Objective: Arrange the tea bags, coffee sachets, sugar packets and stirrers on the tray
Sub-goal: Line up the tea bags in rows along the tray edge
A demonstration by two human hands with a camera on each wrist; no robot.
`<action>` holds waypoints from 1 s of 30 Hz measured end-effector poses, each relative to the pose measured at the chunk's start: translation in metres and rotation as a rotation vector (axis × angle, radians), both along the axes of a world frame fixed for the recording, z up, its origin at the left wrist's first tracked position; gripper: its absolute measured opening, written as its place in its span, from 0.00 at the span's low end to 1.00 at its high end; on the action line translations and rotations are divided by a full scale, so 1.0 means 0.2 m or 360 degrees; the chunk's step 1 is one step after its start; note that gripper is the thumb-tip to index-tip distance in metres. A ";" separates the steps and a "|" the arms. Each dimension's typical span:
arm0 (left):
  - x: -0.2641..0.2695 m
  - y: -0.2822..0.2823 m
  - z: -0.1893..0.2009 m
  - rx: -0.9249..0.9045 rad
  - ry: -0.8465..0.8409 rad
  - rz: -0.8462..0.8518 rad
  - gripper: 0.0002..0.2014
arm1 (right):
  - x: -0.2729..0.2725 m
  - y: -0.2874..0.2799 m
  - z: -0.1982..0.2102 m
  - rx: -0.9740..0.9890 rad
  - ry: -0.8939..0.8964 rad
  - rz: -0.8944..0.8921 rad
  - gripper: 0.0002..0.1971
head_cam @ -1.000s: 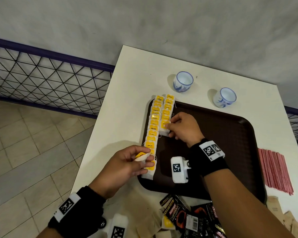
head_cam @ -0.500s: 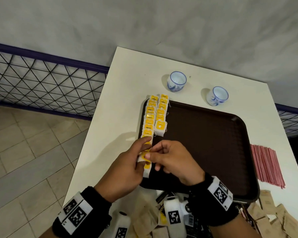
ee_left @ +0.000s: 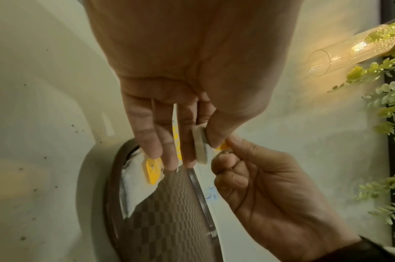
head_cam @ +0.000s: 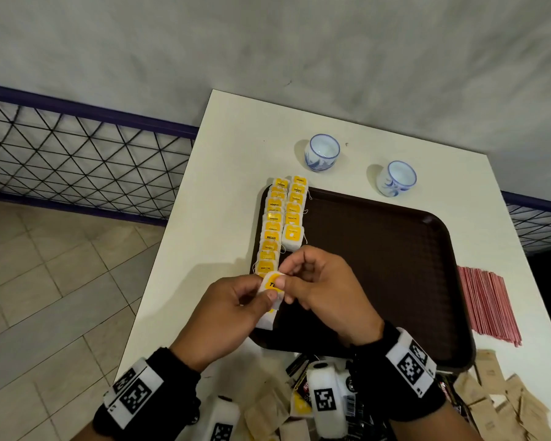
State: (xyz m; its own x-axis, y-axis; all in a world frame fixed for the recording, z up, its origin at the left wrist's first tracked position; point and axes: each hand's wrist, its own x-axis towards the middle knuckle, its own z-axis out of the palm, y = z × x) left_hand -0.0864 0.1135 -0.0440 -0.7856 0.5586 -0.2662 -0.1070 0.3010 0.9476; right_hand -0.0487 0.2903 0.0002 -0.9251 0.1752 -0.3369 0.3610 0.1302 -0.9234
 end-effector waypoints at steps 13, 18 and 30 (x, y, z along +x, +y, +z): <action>0.01 -0.05 -0.03 -0.0010 -0.0243 0.0122 0.08 | -0.12 0.20 -0.10 -0.0013 -0.0129 -0.0147 0.03; 0.06 -0.13 -0.04 -0.0118 -0.0180 0.0042 0.07 | -0.22 0.28 -0.19 0.0097 -0.0284 -0.0122 0.02; 0.24 -0.29 -0.07 -0.0308 -0.0048 -0.0174 0.09 | -0.30 0.25 -0.27 0.0198 -0.0395 -0.0208 0.12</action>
